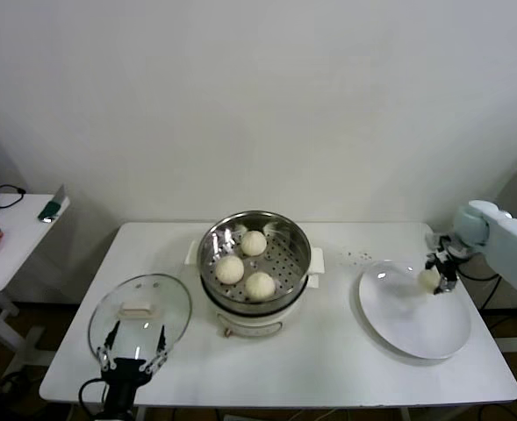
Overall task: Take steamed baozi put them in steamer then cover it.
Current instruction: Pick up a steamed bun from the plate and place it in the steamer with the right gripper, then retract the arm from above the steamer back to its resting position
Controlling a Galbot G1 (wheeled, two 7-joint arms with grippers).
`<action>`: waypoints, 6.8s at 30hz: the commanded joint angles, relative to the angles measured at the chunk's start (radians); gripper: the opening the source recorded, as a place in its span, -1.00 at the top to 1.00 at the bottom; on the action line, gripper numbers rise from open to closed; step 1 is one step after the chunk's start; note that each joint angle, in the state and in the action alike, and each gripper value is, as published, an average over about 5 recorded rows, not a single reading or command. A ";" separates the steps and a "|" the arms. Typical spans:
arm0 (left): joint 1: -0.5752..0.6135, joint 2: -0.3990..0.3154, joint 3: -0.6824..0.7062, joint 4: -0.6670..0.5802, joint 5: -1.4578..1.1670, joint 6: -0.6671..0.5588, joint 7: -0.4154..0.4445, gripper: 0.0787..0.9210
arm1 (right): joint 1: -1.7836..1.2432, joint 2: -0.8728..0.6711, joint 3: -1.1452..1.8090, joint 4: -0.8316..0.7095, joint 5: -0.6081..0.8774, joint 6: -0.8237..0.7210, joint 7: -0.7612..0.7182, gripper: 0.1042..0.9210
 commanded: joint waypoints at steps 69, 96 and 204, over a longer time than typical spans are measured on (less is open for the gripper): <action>-0.048 0.057 0.067 0.021 0.019 -0.020 -0.013 -0.77 | 0.554 0.591 -0.704 0.273 0.878 -0.240 0.161 -0.76; -0.042 0.060 0.055 -0.027 0.091 0.008 -0.034 -0.77 | -0.264 -0.274 0.372 0.689 0.762 0.174 0.969 -0.76; -0.515 0.213 0.040 0.583 1.083 0.135 -0.074 0.60 | -1.666 0.446 1.892 0.836 0.318 0.115 0.930 -0.76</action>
